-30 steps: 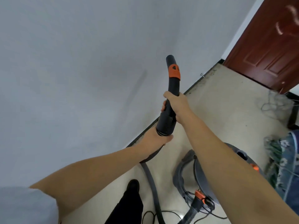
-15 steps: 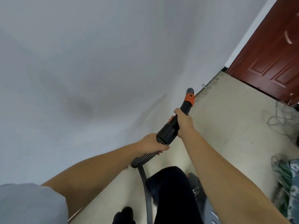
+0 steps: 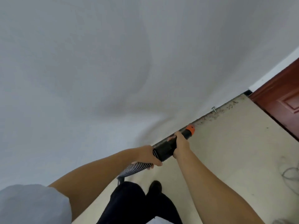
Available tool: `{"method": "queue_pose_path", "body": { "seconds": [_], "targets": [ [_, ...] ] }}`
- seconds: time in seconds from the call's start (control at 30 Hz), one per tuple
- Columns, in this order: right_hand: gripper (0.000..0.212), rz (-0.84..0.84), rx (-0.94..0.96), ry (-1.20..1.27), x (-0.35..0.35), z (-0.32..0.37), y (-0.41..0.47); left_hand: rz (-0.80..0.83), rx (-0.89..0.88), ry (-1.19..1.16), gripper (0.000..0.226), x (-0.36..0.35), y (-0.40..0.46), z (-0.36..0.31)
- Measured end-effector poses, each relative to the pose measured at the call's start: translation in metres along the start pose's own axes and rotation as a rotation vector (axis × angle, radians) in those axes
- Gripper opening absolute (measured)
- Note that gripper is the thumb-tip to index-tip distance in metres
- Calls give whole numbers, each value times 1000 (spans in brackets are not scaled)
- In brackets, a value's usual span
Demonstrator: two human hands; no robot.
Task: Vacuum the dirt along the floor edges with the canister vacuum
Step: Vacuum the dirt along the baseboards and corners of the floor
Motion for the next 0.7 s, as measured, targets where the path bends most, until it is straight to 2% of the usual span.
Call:
{"method": "queue_pose_path", "body": {
  "seconds": [0.13,0.5,0.6,0.7],
  "targets": [
    [18,15,-31,-58,-14,24,28,-14,55,-42,18,6,28,-15],
    [22,12,-81,-140,-27,48,83,-9,89,-129,8,10,68,-36],
    [21,68,-78,-218,-29,53,92,0,121,-211,11,1,75,-41],
    [17,123,-84,-326,-30,61,108,-83,157,-240,11,-9,83,-47]
  ]
}}
Point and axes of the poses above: each hand's wrist, its own y-axis towards the middle knuckle, its own x-axis out of the back of the hand, z = x × y, the point moved 7 cm from there along y, towards the middle knuckle, and after that the axes turned 10 degrees about -z, right-handed, at the moved point
